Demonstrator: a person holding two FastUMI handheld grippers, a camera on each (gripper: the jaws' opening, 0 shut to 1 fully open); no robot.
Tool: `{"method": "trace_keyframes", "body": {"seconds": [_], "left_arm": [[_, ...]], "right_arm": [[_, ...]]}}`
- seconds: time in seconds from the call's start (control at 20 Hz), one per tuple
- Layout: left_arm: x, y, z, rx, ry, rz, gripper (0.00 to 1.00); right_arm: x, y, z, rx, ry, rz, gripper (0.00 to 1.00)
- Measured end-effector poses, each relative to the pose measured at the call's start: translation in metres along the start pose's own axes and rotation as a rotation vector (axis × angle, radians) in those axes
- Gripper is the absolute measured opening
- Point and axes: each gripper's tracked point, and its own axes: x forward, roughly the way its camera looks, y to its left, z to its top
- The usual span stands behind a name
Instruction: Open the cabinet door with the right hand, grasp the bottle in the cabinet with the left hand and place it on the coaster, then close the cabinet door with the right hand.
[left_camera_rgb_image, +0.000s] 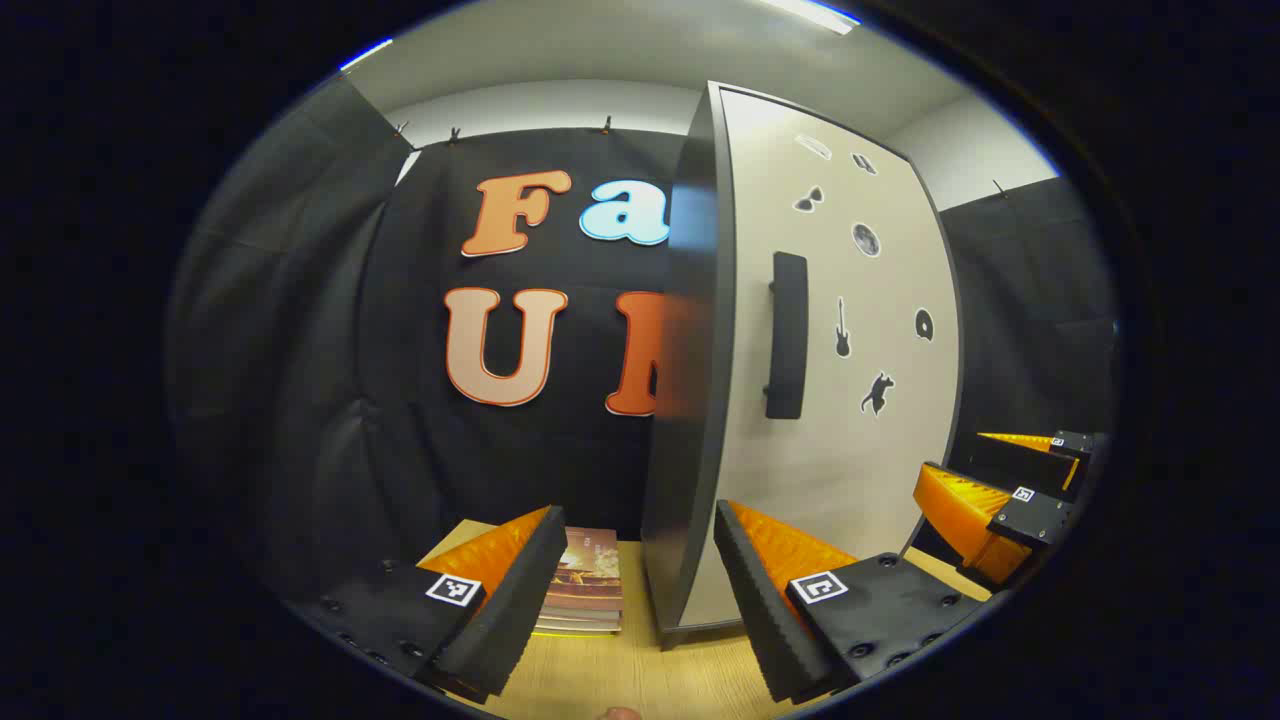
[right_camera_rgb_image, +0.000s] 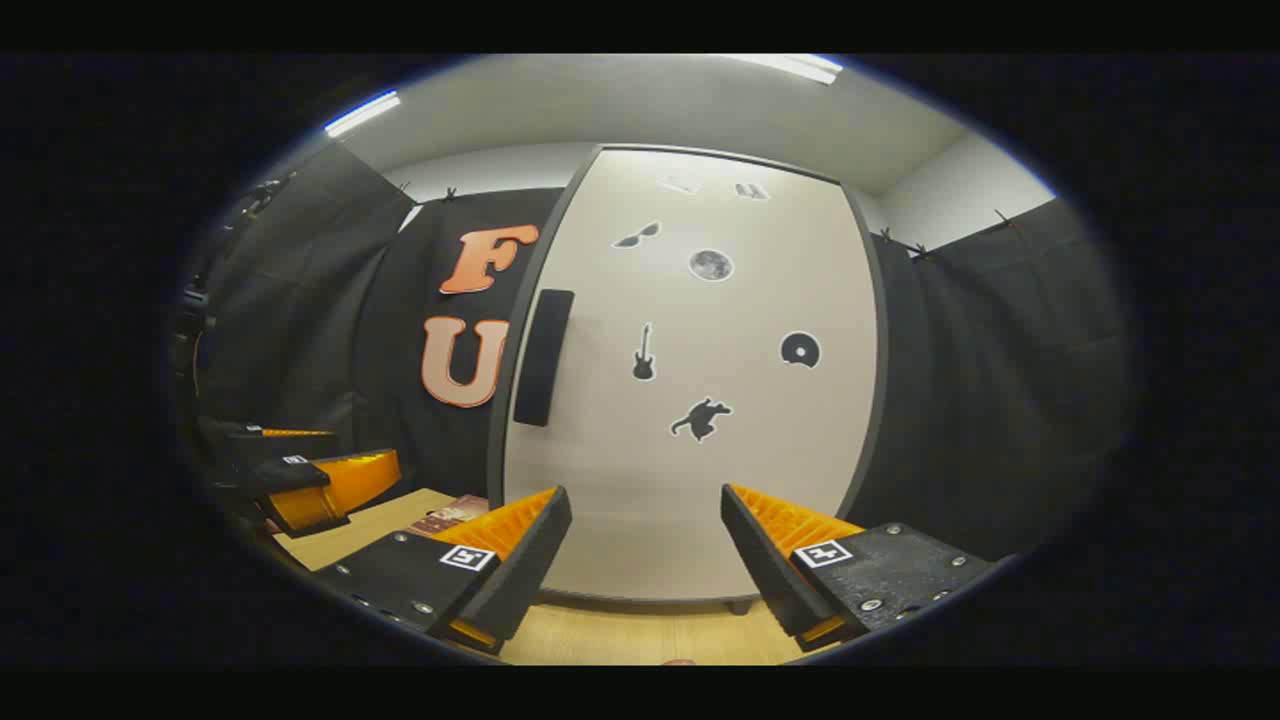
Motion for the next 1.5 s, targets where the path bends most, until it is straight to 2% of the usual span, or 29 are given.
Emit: {"method": "trace_keyframes", "body": {"seconds": [0.25, 0.45, 0.5, 0.55, 0.6, 0.9, 1.5], "left_arm": [[-0.006, 0.039, 0.016, 0.023, 0.003, 0.079, 0.96], [-0.003, 0.047, 0.020, 0.017, 0.015, 0.065, 0.96], [-0.002, 0.047, 0.021, 0.017, 0.010, 0.061, 0.99], [-0.001, 0.048, 0.022, 0.021, 0.008, 0.053, 0.94], [0.000, 0.048, 0.023, 0.029, 0.005, 0.051, 0.96], [0.003, 0.055, 0.031, 0.034, -0.022, 0.055, 0.96], [0.011, 0.073, 0.019, 0.049, -0.003, 0.073, 0.96]], "right_arm": [[-0.005, 0.039, 0.006, 0.032, 0.023, 0.080, 0.93], [0.001, 0.053, 0.015, -0.004, 0.001, 0.078, 0.93], [0.002, 0.057, 0.015, -0.015, 0.002, 0.086, 0.93], [0.003, 0.059, 0.015, -0.019, 0.006, 0.086, 0.93], [0.005, 0.060, 0.015, -0.016, 0.011, 0.085, 0.93], [0.015, 0.067, 0.015, 0.047, 0.021, 0.096, 0.93], [0.069, 0.082, 0.037, 0.021, -0.015, 0.060, 0.93]]}}
